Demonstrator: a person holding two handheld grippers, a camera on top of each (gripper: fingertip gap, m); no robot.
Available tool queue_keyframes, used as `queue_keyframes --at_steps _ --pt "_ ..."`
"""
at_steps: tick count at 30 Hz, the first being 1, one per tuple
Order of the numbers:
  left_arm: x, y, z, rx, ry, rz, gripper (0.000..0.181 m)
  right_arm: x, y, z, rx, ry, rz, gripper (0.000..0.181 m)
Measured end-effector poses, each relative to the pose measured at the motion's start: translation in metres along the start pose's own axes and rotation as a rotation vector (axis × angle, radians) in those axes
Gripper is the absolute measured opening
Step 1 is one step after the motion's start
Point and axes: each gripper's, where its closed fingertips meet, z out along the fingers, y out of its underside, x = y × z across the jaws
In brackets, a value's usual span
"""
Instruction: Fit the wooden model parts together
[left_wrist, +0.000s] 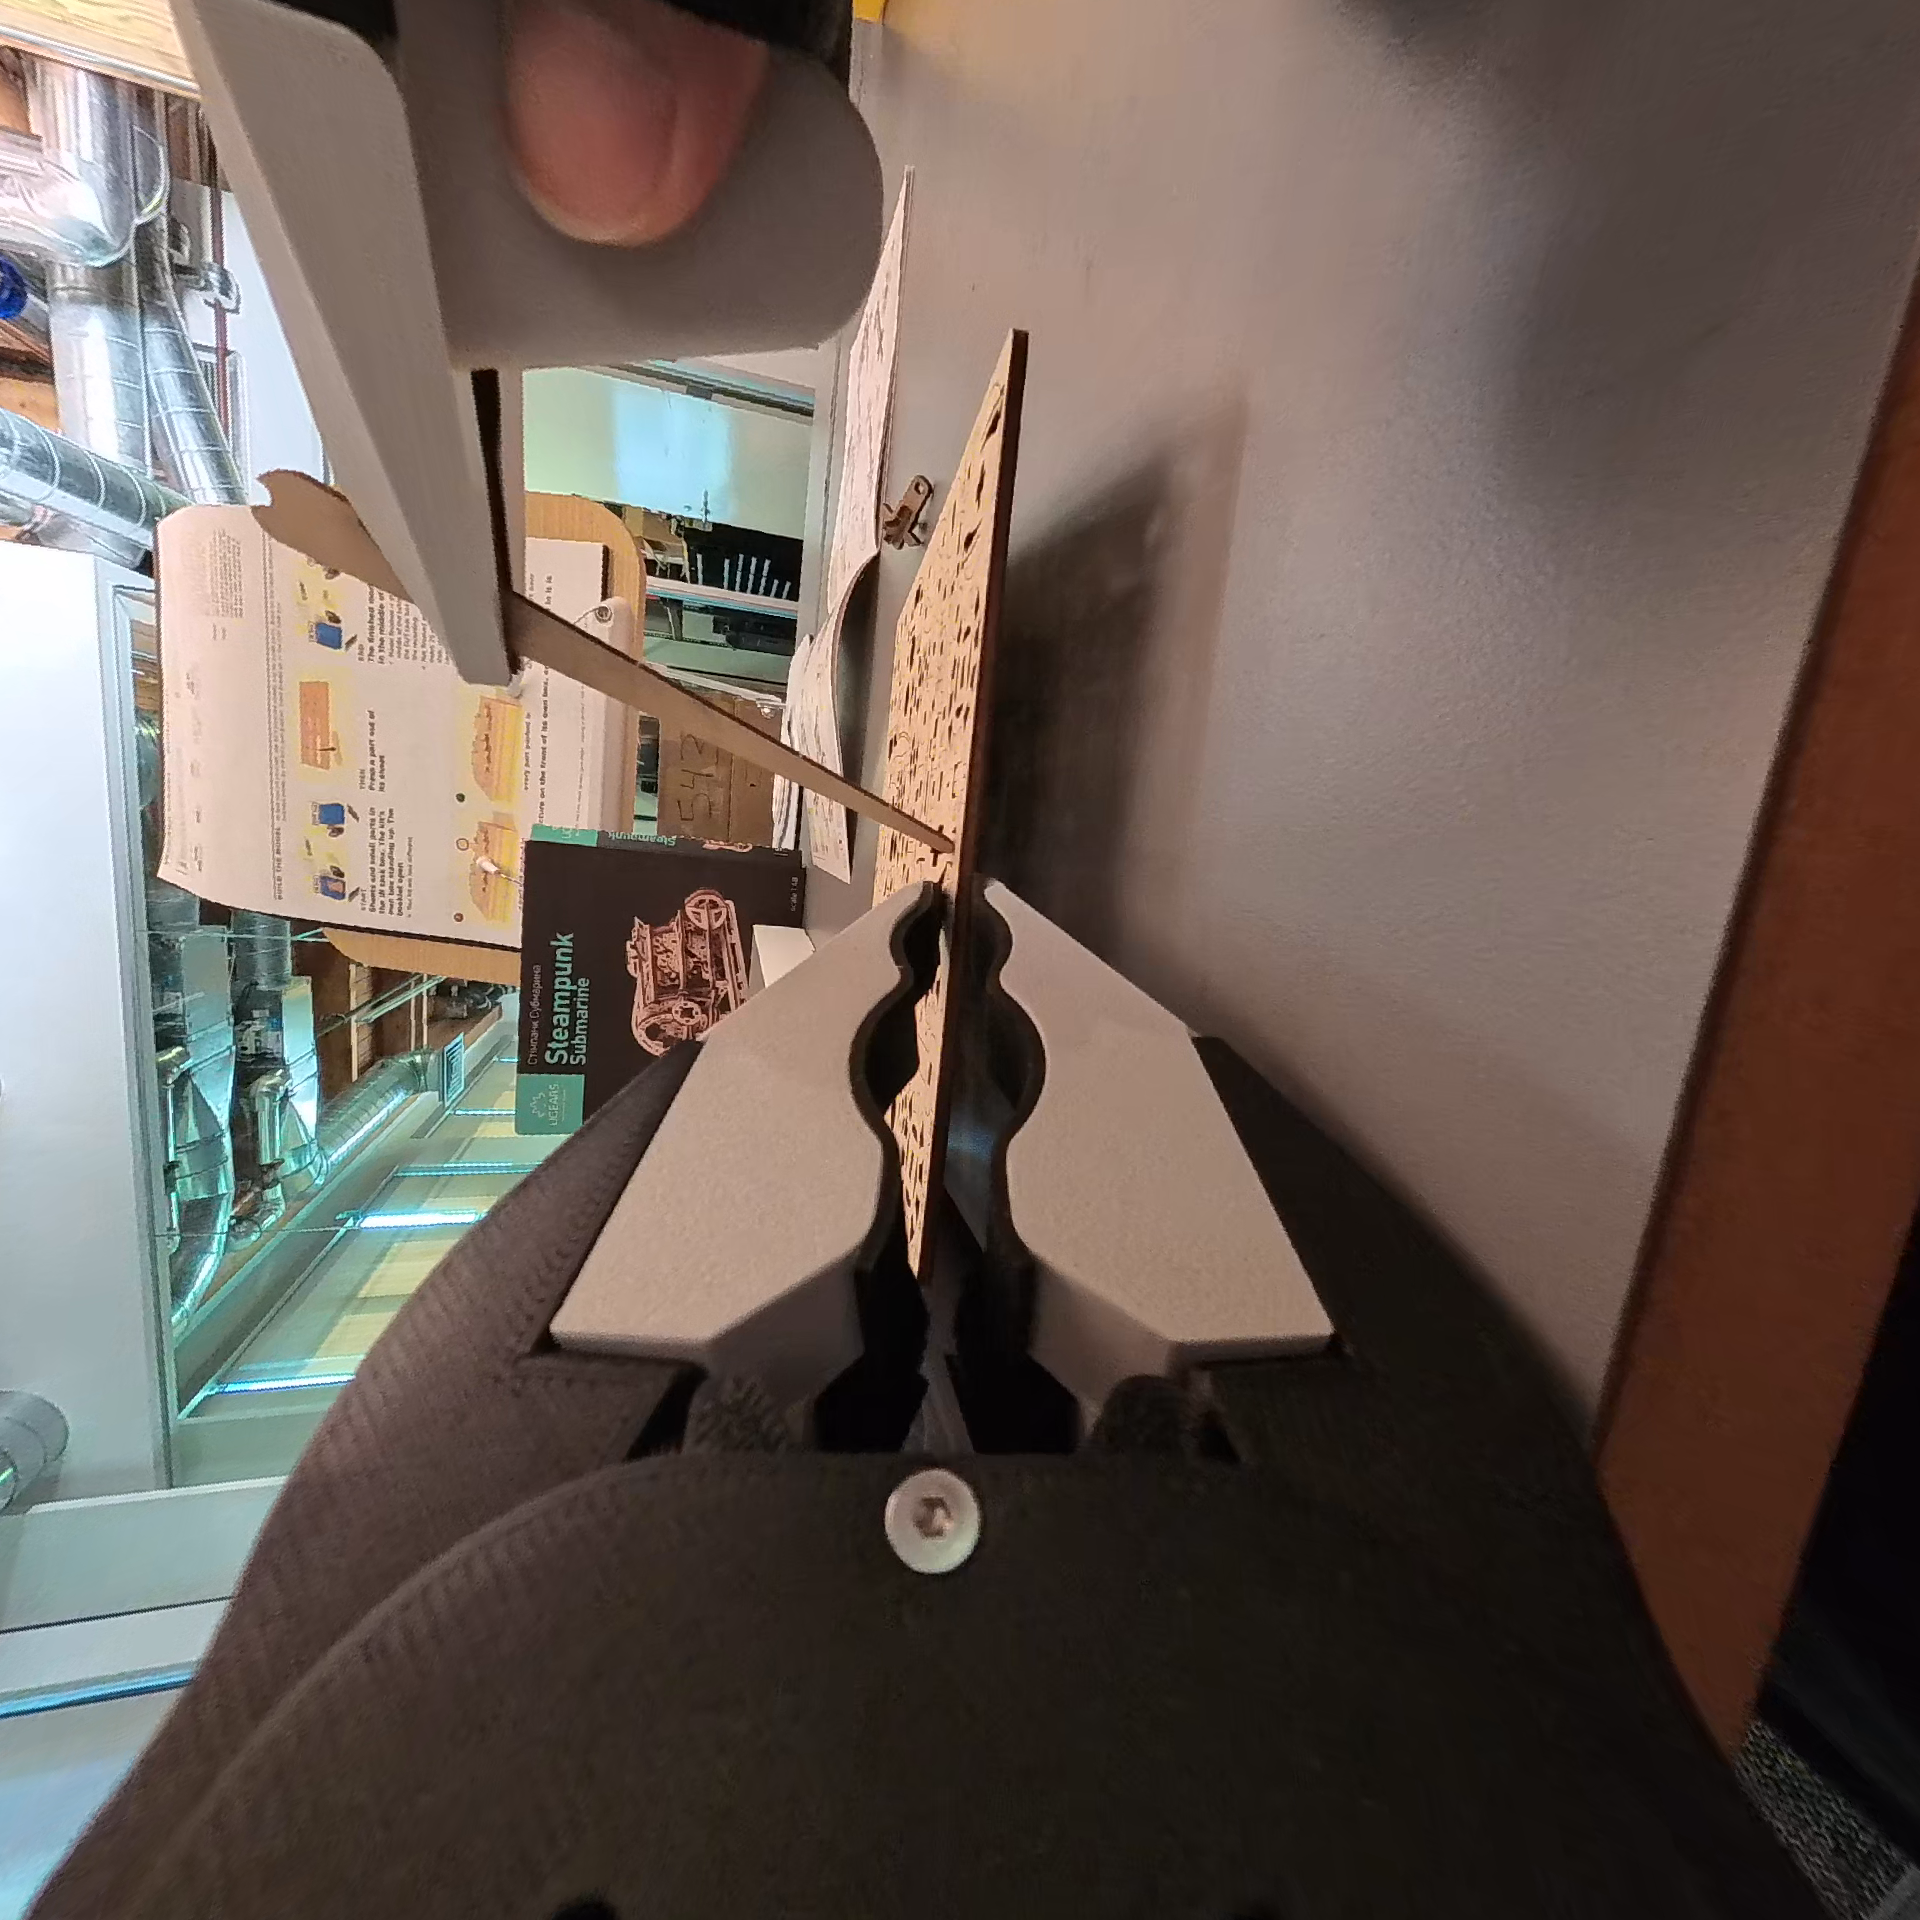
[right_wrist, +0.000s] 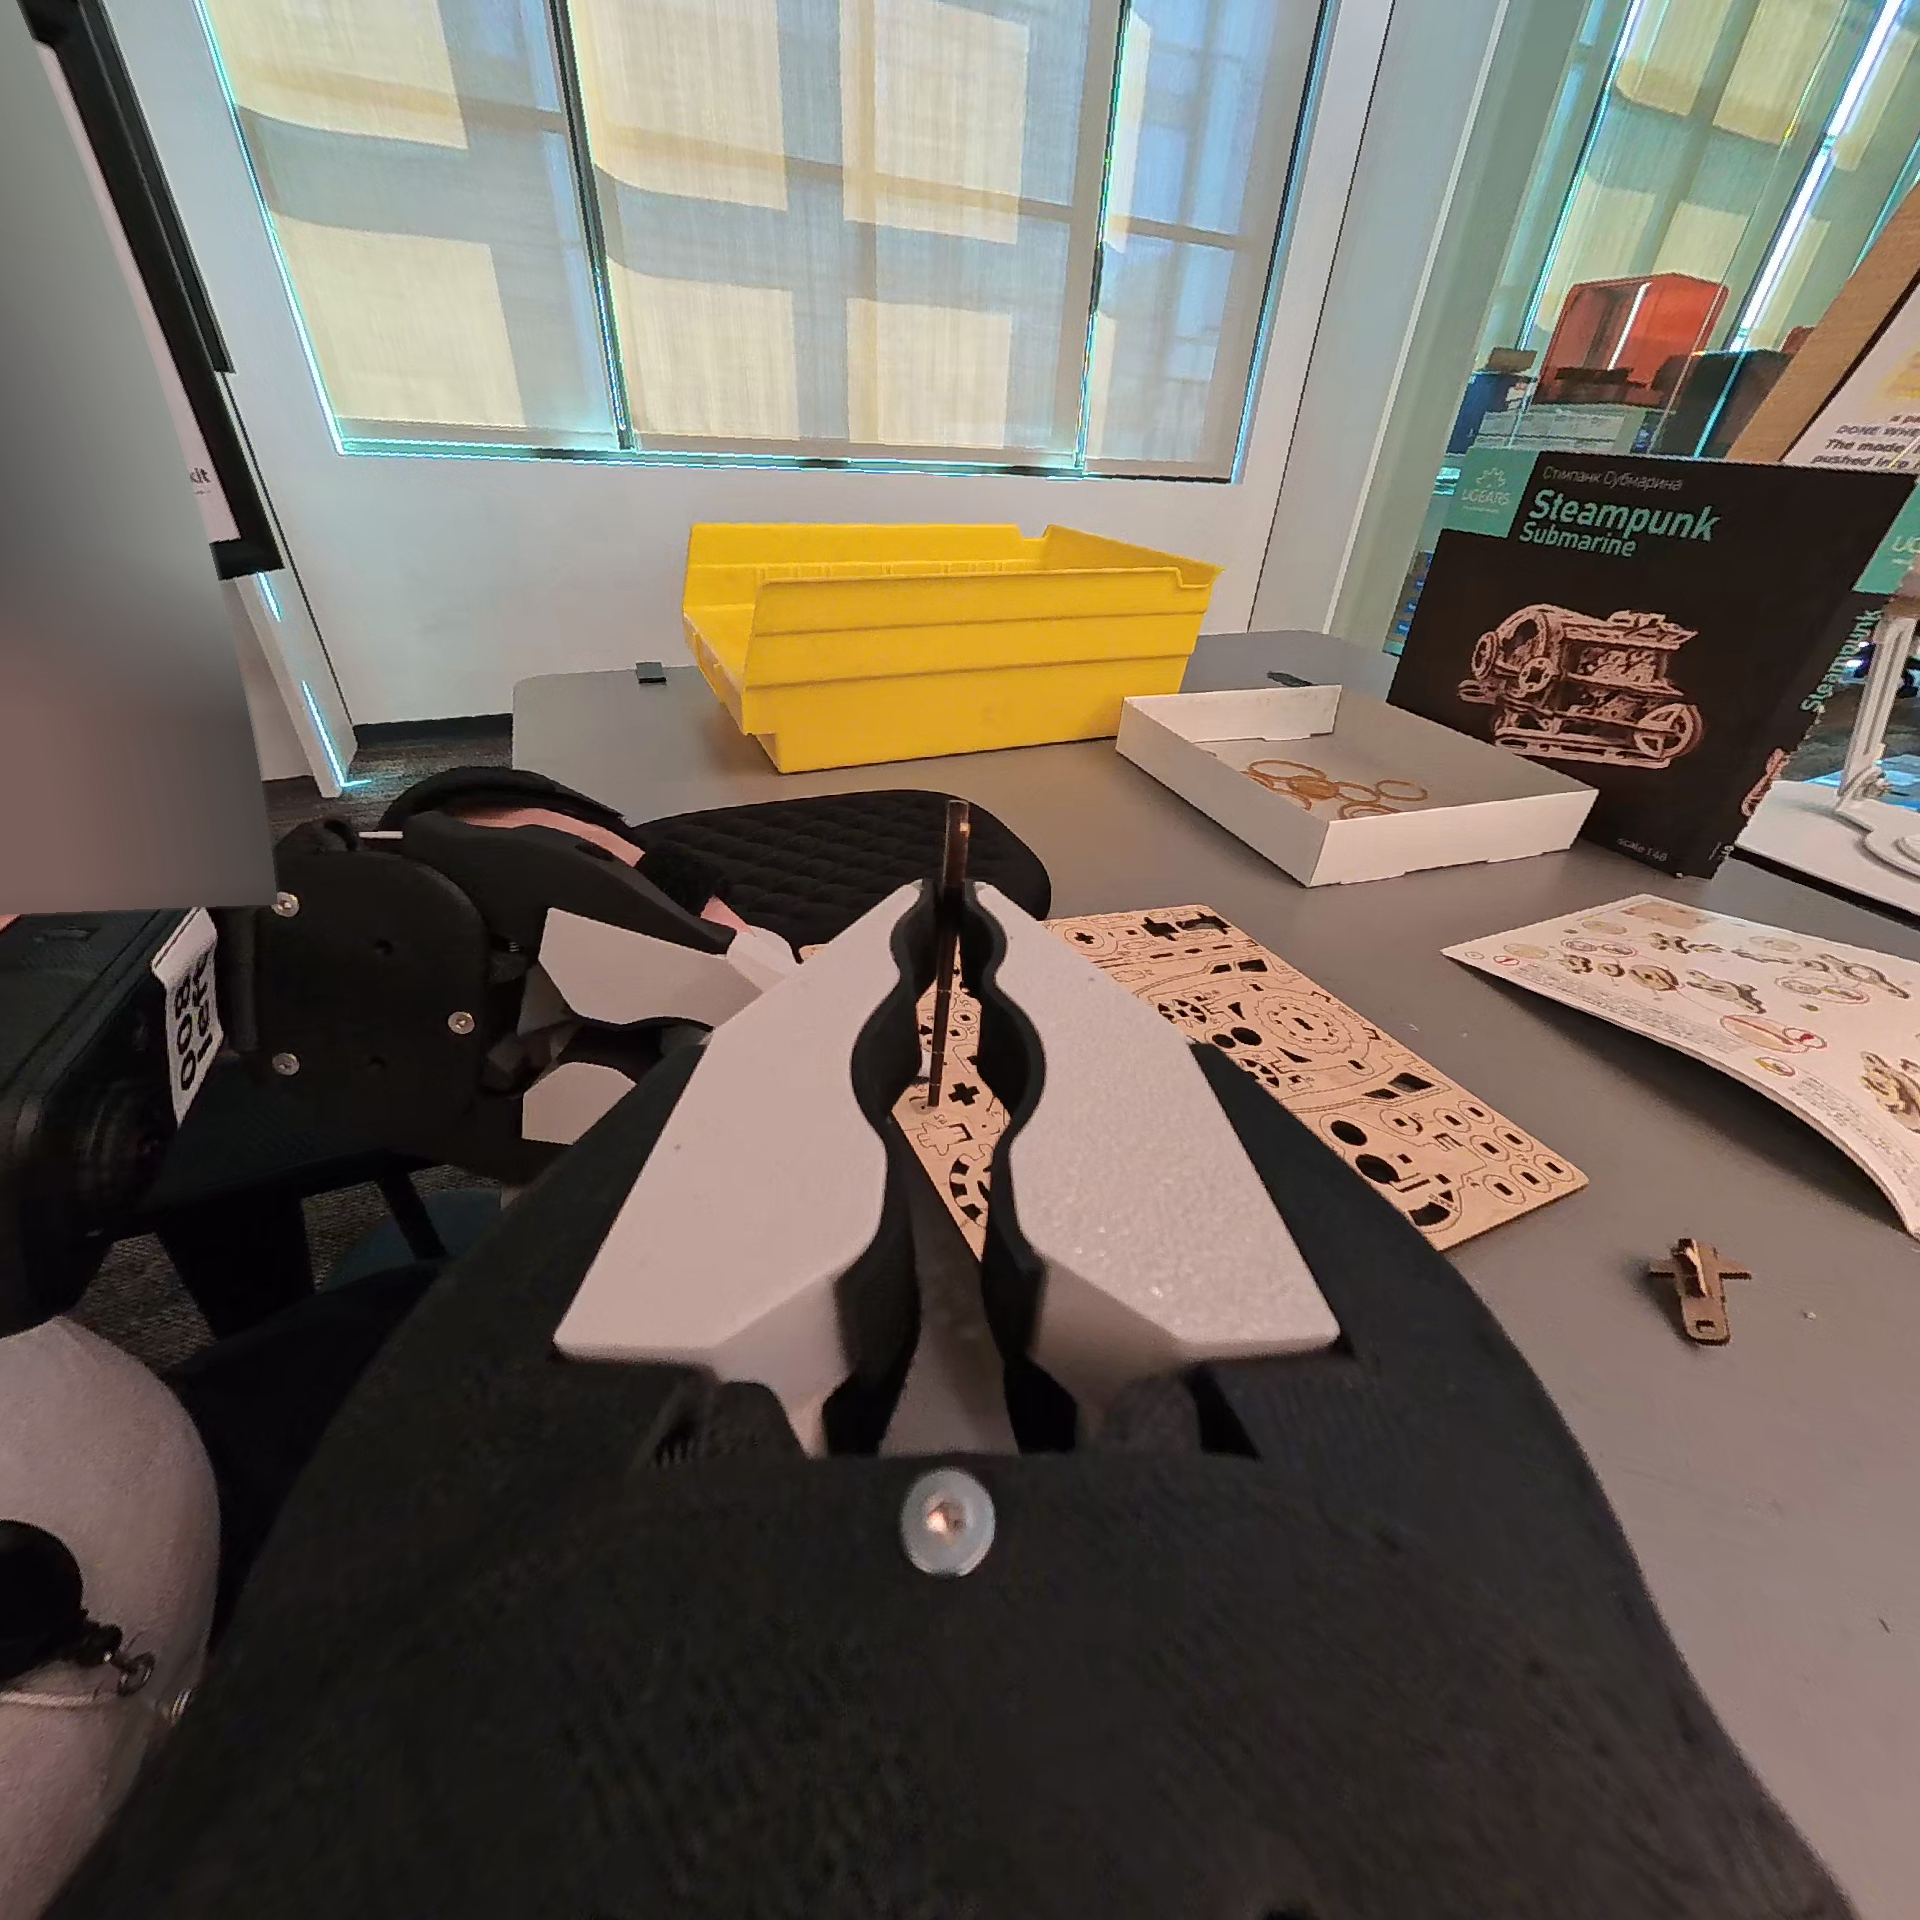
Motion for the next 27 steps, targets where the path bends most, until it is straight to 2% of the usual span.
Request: queue_keyframes --at_steps 27 --pt "-0.0018 0.0016 0.0004 -0.005 -0.010 0.002 0.003 -0.0068 -0.0005 0.0011 -0.022 0.053 -0.134 0.003"
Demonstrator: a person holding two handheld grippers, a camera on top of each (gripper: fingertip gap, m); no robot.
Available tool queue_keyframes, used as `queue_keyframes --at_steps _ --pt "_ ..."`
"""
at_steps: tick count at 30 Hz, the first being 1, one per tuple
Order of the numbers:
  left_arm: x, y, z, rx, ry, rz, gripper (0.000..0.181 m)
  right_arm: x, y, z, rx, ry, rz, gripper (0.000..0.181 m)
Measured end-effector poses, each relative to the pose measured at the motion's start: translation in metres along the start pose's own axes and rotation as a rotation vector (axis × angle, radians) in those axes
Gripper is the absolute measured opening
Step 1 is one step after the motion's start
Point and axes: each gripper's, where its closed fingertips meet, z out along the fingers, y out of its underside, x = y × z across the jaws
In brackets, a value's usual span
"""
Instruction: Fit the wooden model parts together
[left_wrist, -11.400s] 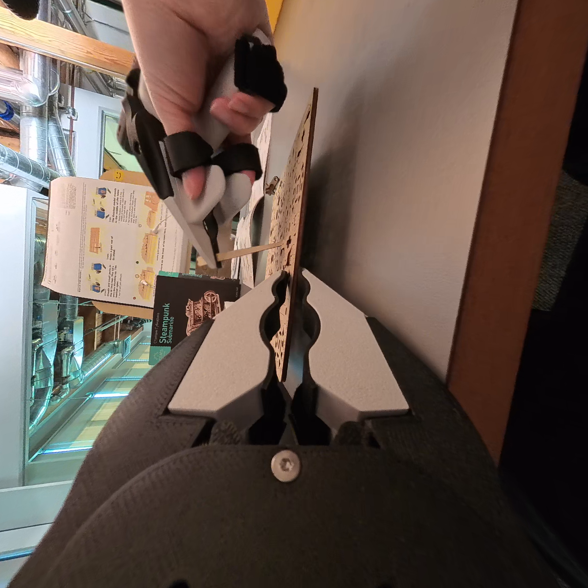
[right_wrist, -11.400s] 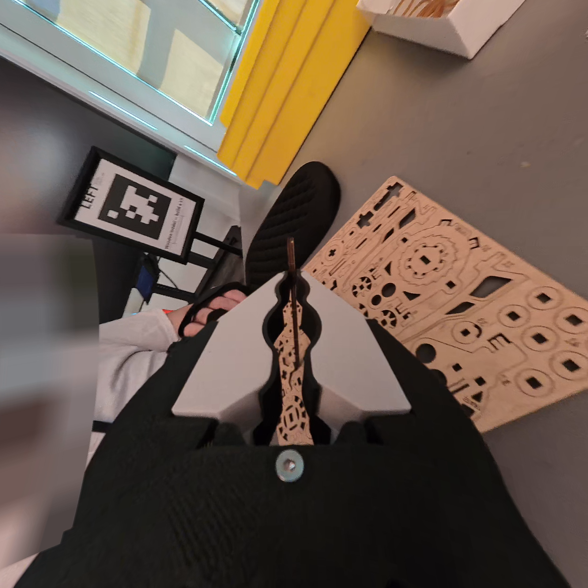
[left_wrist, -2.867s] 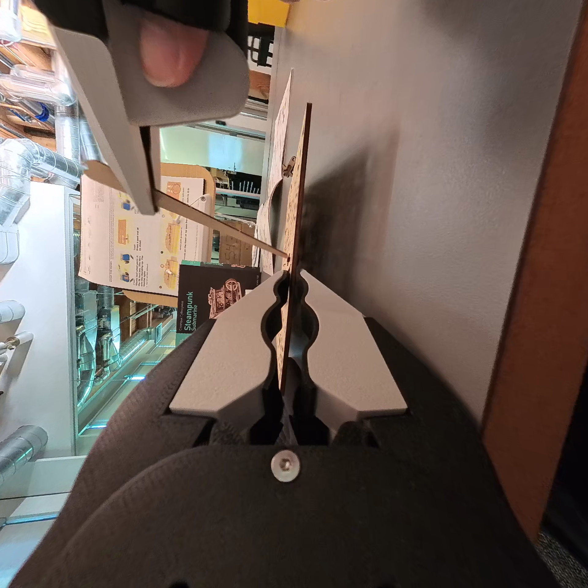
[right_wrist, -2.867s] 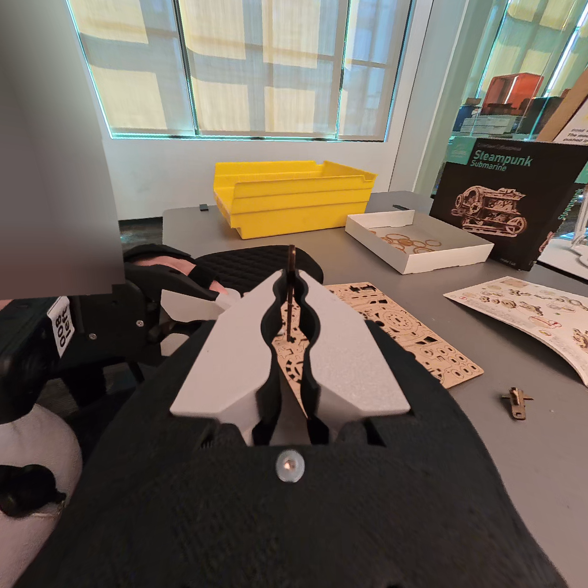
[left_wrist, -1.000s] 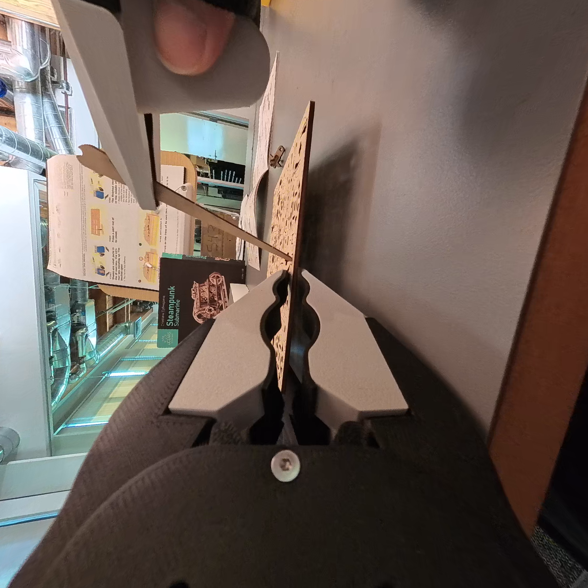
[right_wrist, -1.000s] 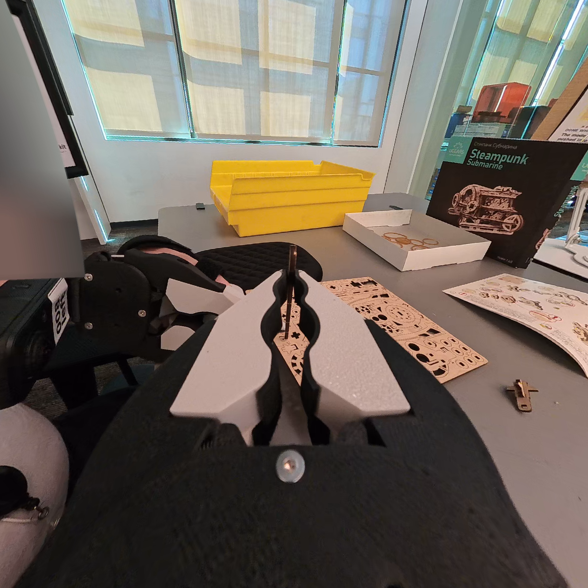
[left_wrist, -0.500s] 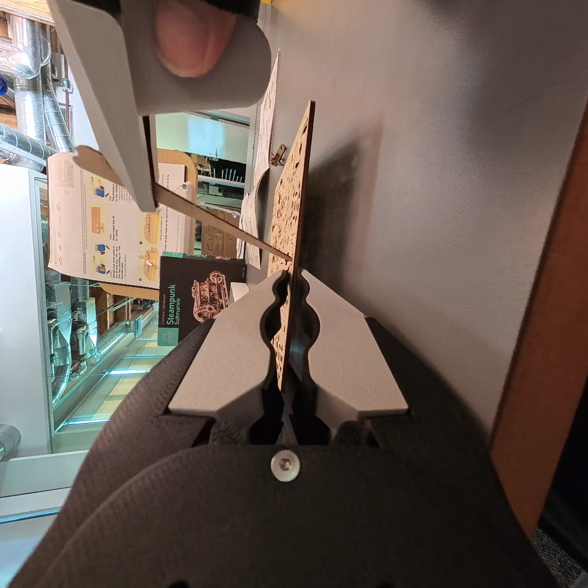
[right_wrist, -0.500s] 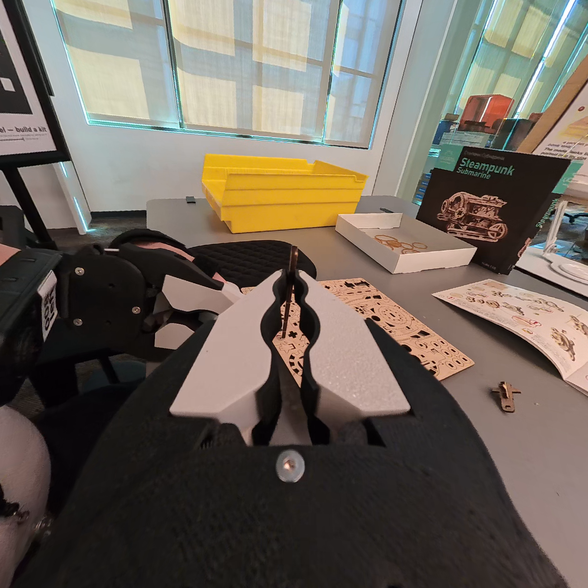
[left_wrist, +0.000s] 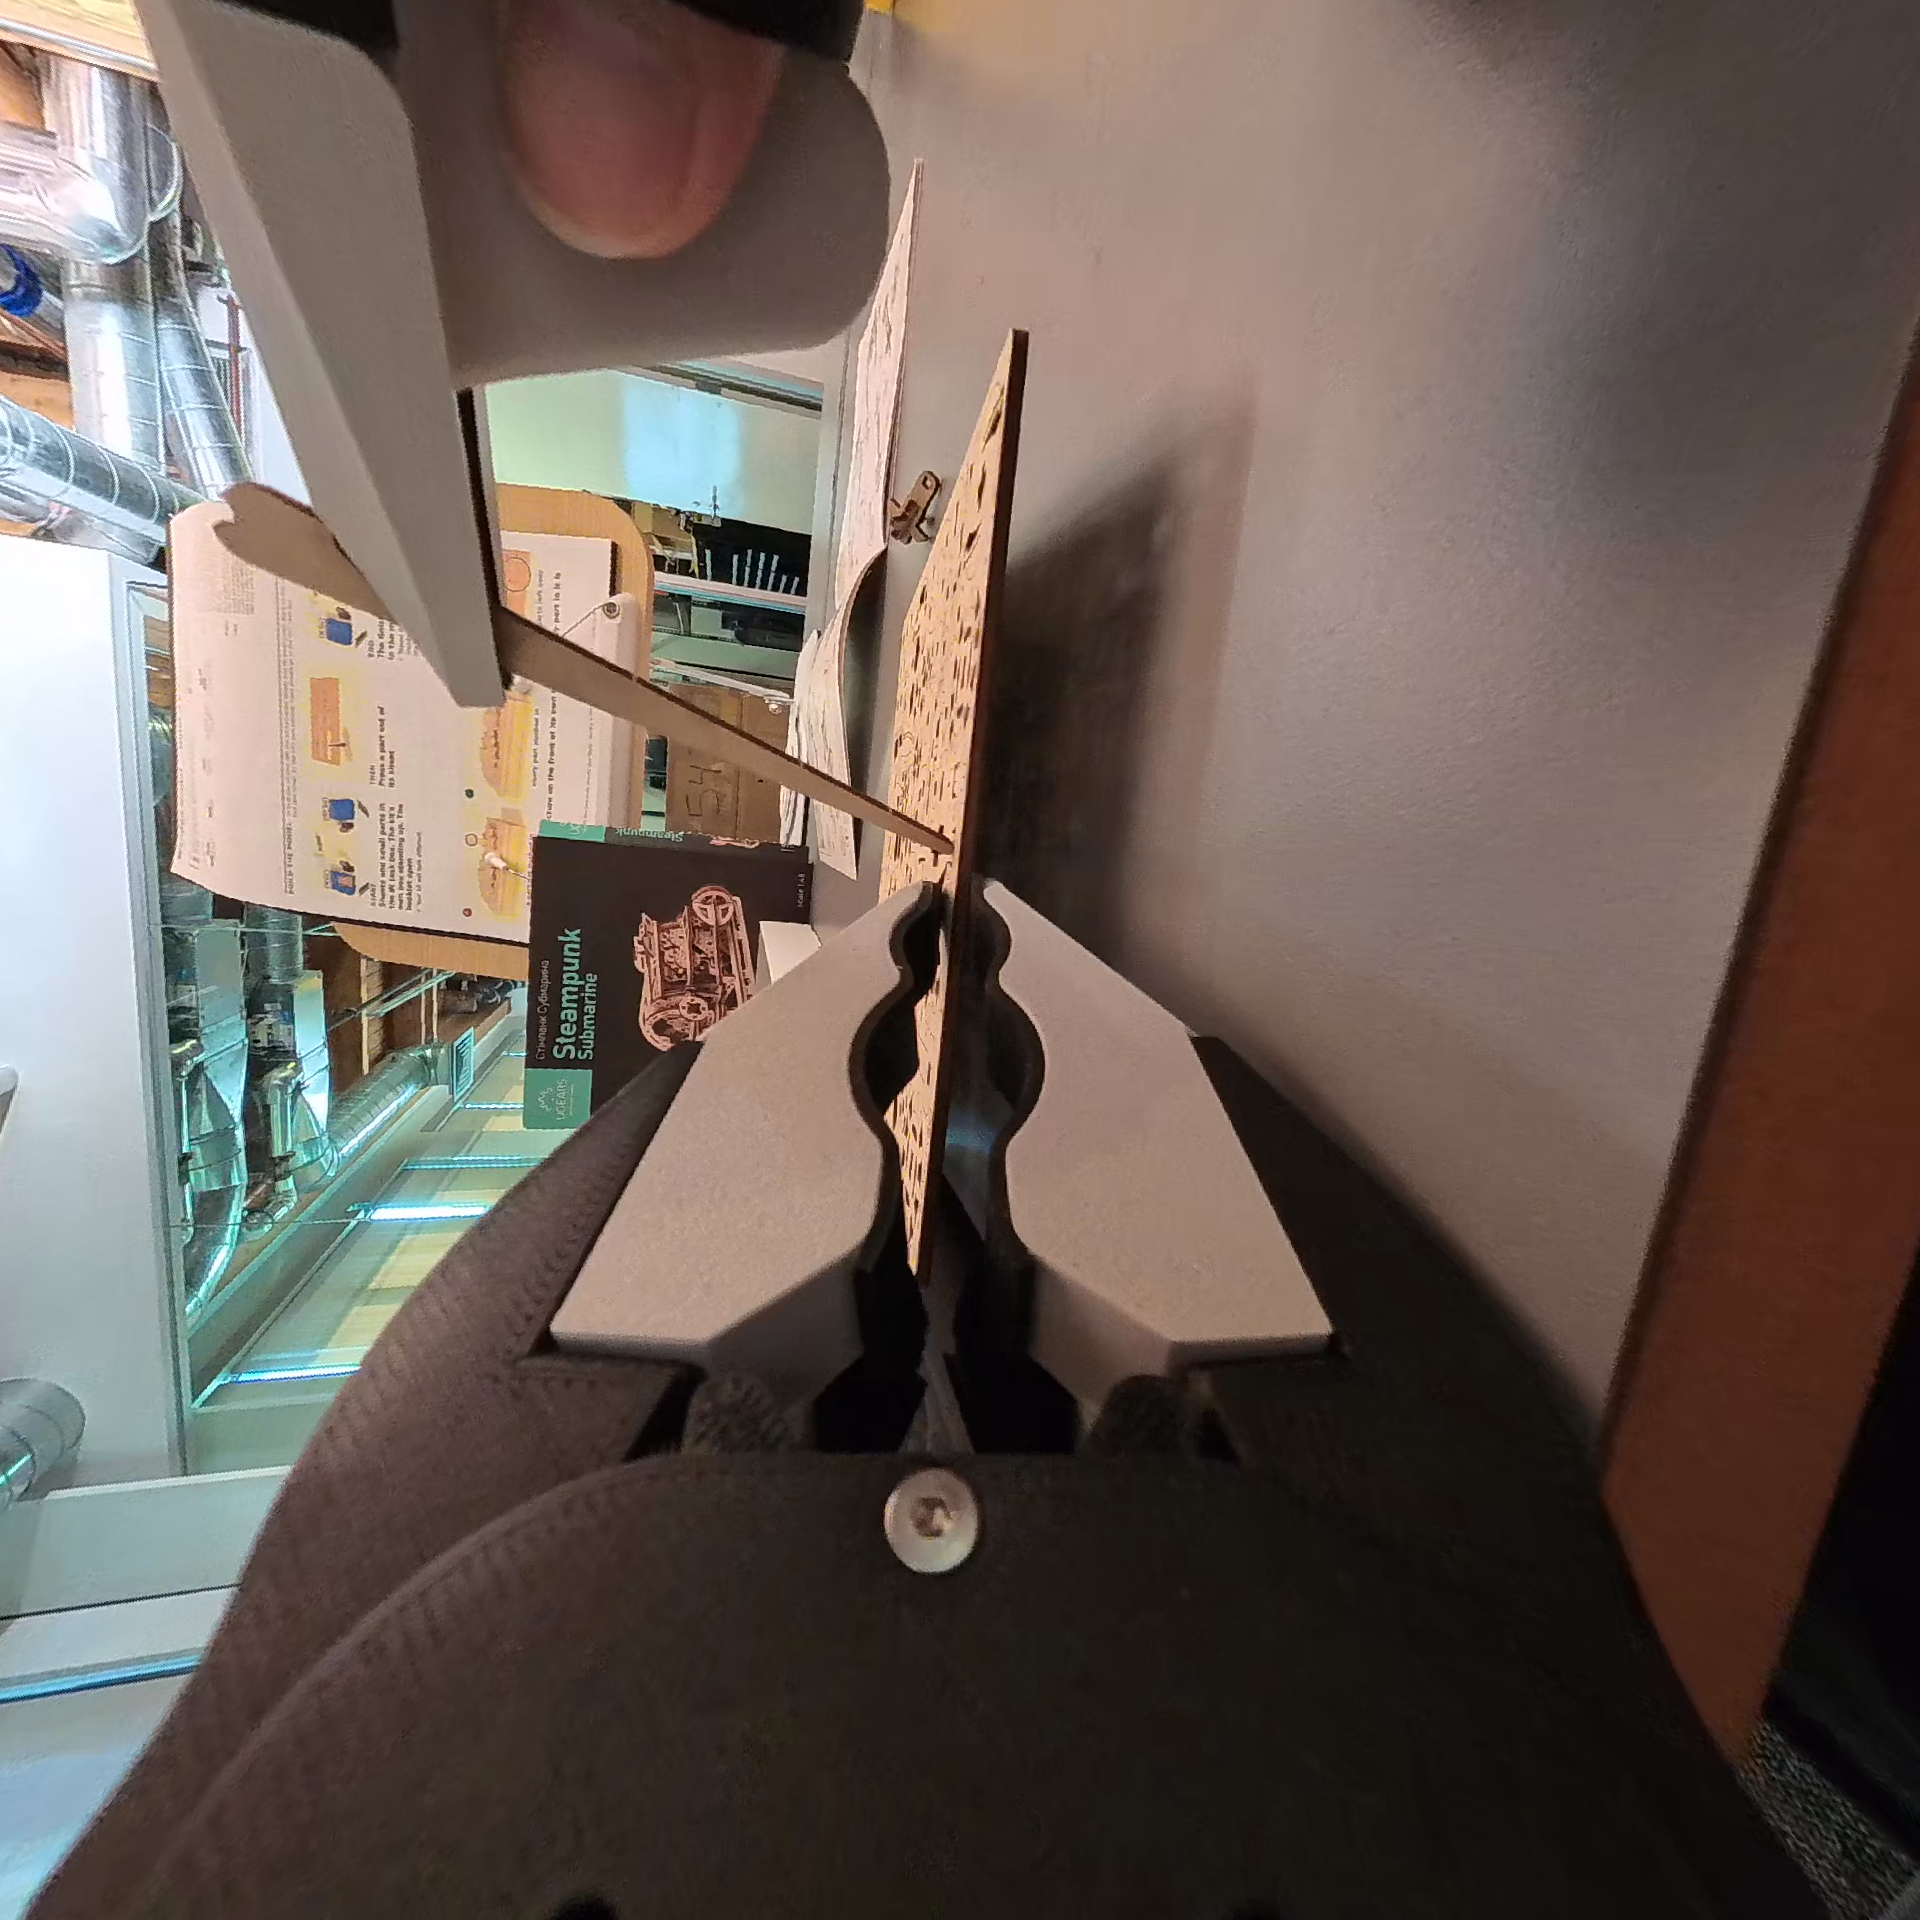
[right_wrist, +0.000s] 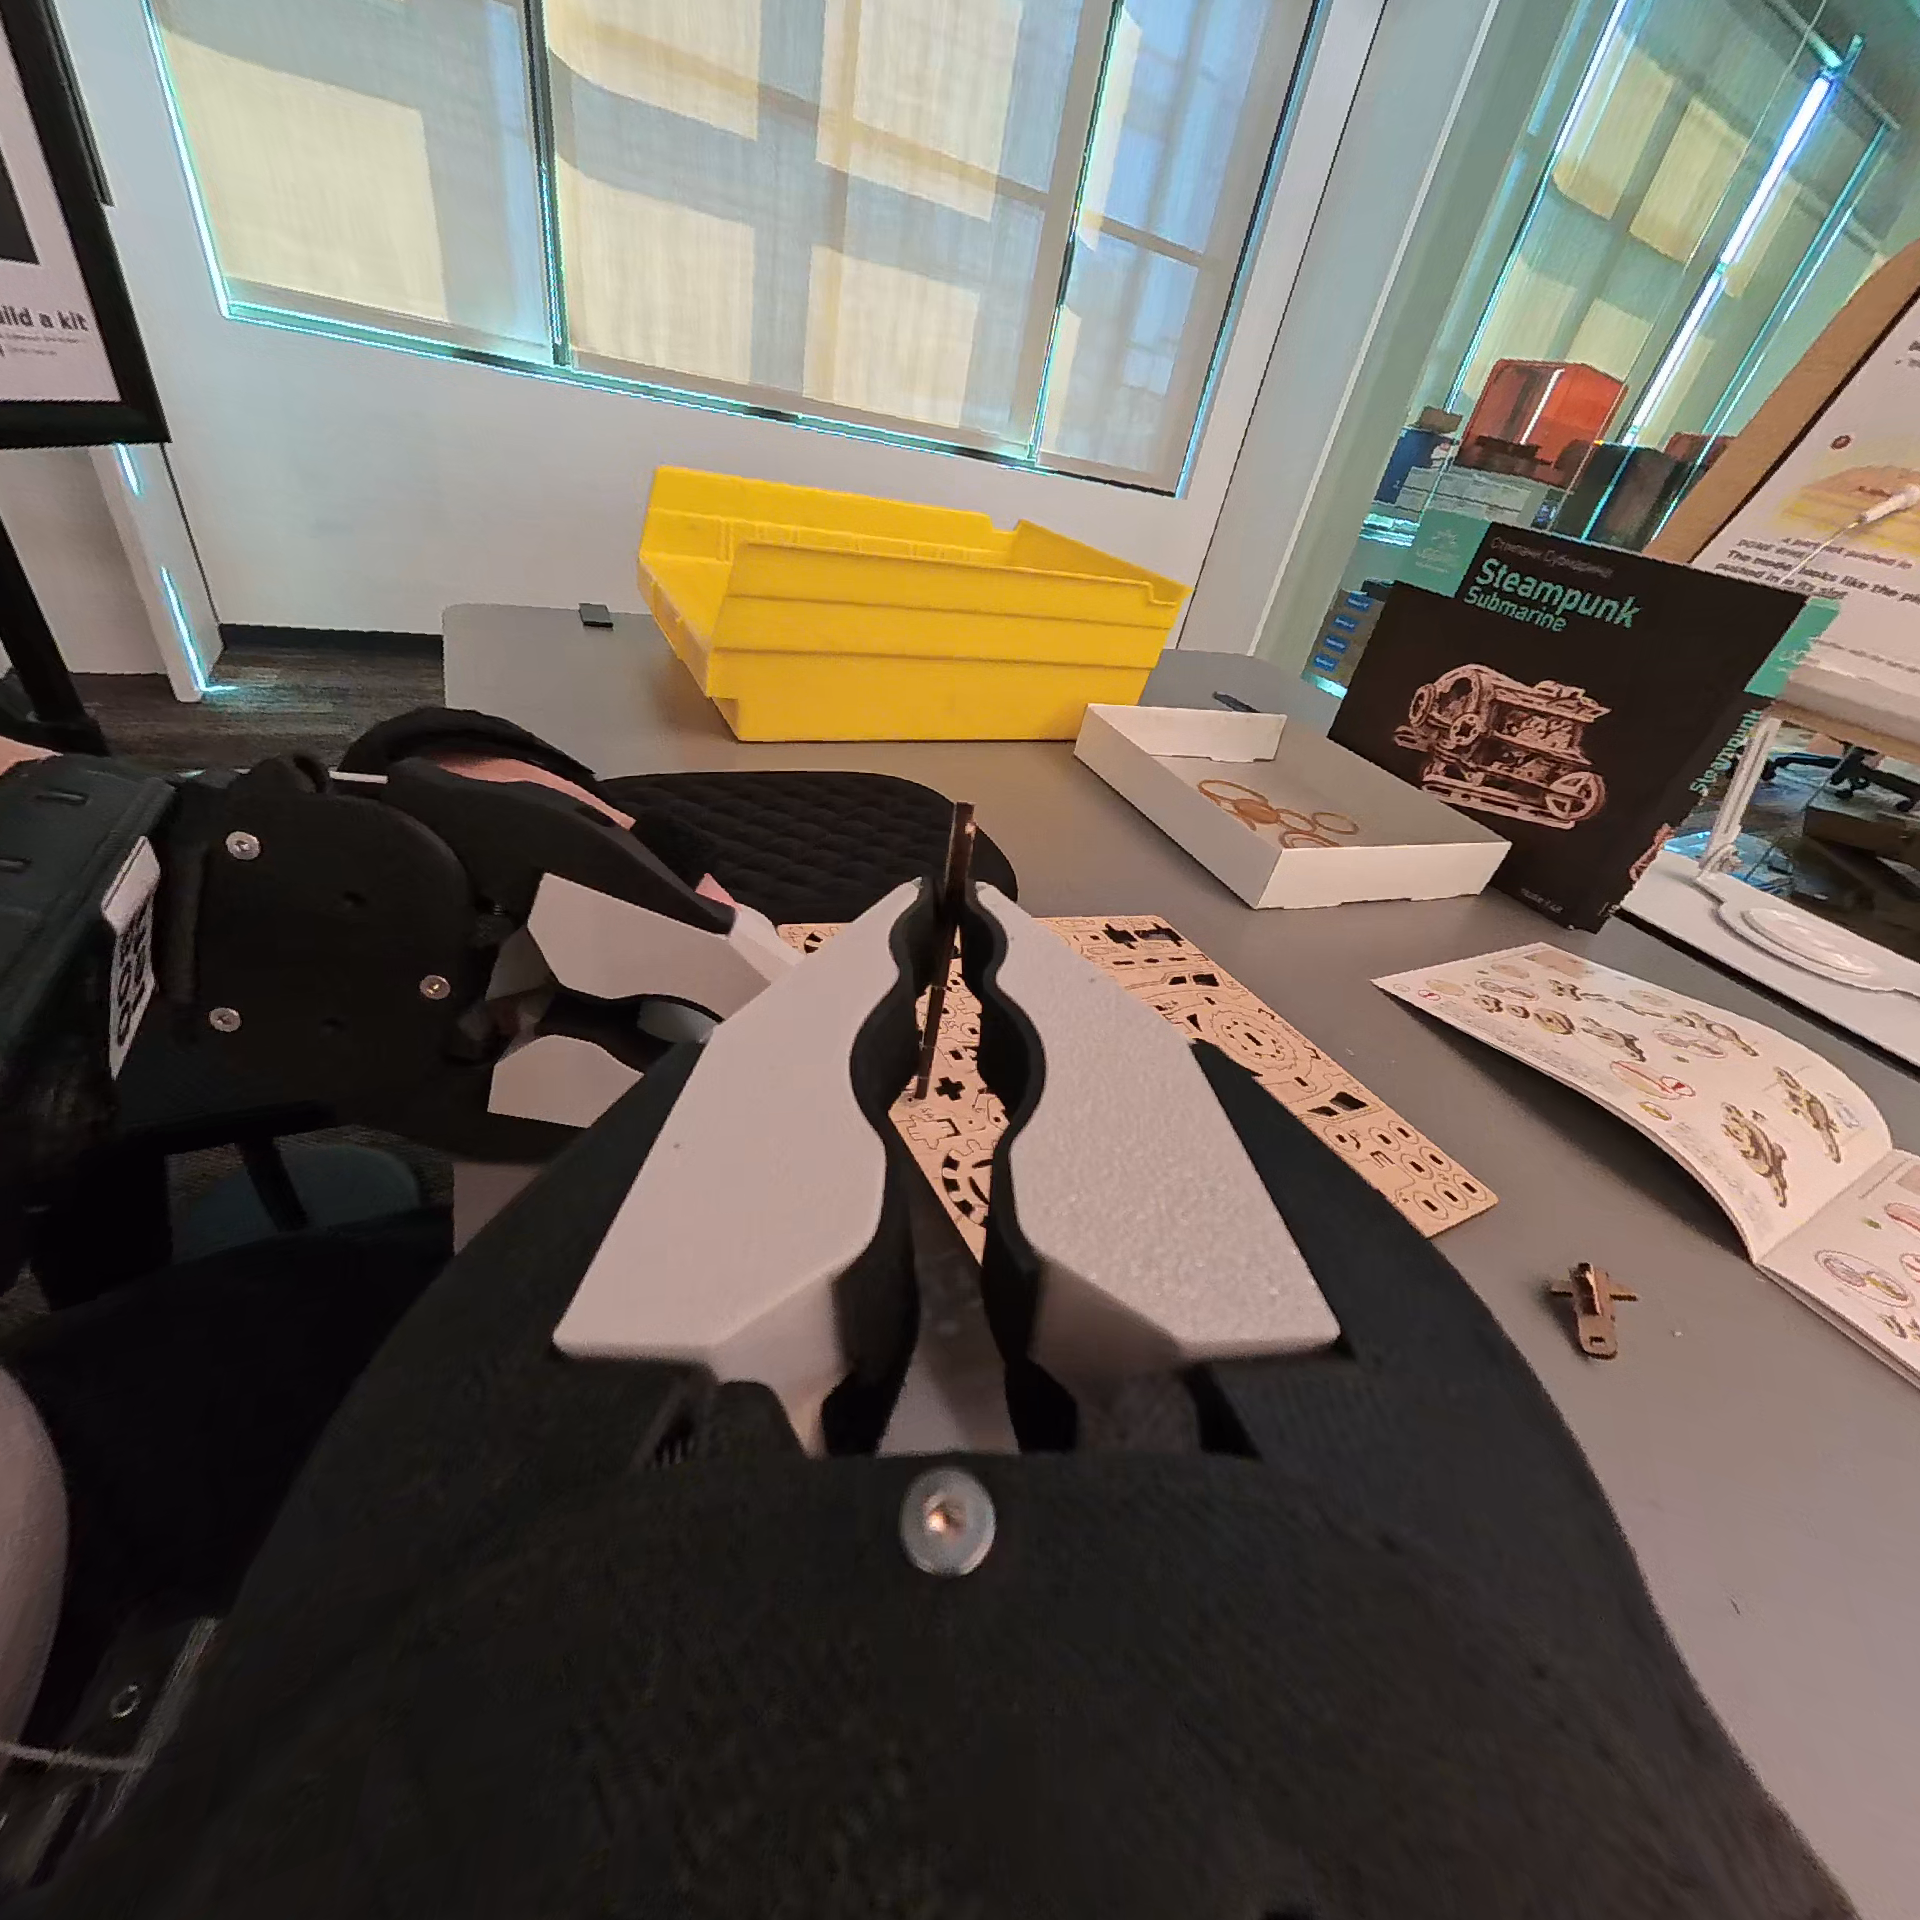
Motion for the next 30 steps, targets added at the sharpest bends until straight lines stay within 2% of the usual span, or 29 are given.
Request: queue_keyframes --at_steps 11,16,21,30 --pt "-0.002 -0.001 0.000 0.002 -0.021 0.008 0.002 -0.001 -0.003 -0.002 0.014 -0.008 -0.002 0.002" --pt "-0.004 -0.002 -0.001 0.007 -0.036 0.013 0.002 0.002 -0.016 -0.008 0.102 0.001 0.017 0.002" --pt "-0.004 -0.002 -0.002 0.010 -0.040 0.016 0.002 0.004 -0.010 -0.001 0.077 -0.037 0.097 0.002" --pt "-0.004 -0.002 -0.002 0.007 -0.041 0.014 0.002 0.001 -0.004 0.000 0.039 -0.038 0.085 0.002"
